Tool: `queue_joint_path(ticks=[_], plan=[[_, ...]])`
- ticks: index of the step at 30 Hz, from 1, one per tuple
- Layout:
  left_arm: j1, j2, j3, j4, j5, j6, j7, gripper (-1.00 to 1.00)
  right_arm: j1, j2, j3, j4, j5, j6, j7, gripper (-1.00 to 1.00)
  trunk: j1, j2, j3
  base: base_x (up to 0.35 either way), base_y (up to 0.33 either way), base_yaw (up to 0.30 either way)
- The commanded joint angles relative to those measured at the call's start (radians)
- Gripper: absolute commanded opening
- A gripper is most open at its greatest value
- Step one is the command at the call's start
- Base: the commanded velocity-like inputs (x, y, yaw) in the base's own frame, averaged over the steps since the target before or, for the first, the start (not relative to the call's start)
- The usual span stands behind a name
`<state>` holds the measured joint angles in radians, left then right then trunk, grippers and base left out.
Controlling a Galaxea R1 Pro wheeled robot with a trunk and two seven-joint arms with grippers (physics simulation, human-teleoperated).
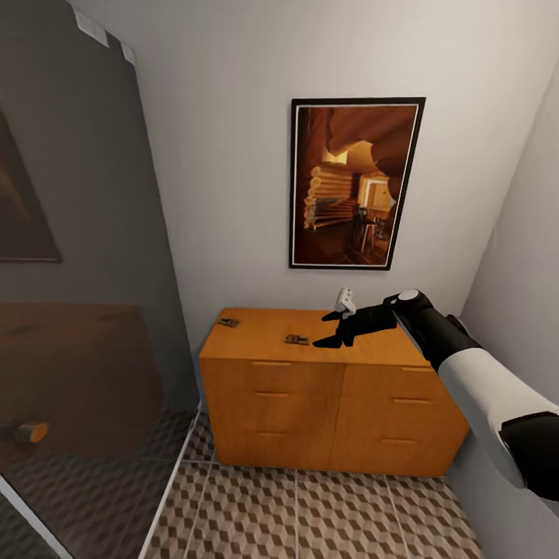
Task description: Take the four mousetraps from the cabinet in the bathroom and place them on the bathroom floor. Make sure all four end up on the same floor surface, and ensure that at least two of them are either under or directly next to the same bathroom sink.
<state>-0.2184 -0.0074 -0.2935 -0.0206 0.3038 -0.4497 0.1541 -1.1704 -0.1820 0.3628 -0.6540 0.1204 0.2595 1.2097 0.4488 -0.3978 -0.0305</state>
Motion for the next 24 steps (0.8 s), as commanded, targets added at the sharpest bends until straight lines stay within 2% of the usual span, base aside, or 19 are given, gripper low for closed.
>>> queue_joint_path(ticks=[1, 5, 12, 24], plan=[[-0.001, 0.0, -0.009, 0.001, 0.004, -0.003, 0.005, 1.0, -0.001, 0.001, 0.002, -0.001, 0.0, 0.01, 0.002, 1.0, 0.001, -0.002, -0.002, 0.332, 0.0, 0.0], [-0.001, 0.0, -0.009, 0.001, 0.004, -0.003, 0.006, 1.0, 0.0, 0.006, 0.001, 0.011, 0.001, 0.002, 0.001, 1.0, 0.001, -0.002, -0.002, 0.326, 0.0, 0.0], [-0.001, 0.0, -0.009, 0.001, 0.004, -0.003, 0.005, 1.0, 0.0, 0.009, 0.001, 0.081, 0.001, -0.109, 0.0, 1.0, 0.001, -0.002, -0.002, 0.219, 0.0, 0.0], [-0.001, 0.0, -0.009, 0.001, 0.005, -0.003, 0.005, 1.0, 0.0, 0.005, -0.001, 0.095, 0.001, -0.132, 0.003, 1.0, 0.001, -0.002, -0.002, 0.041, 0.0, 0.0]])
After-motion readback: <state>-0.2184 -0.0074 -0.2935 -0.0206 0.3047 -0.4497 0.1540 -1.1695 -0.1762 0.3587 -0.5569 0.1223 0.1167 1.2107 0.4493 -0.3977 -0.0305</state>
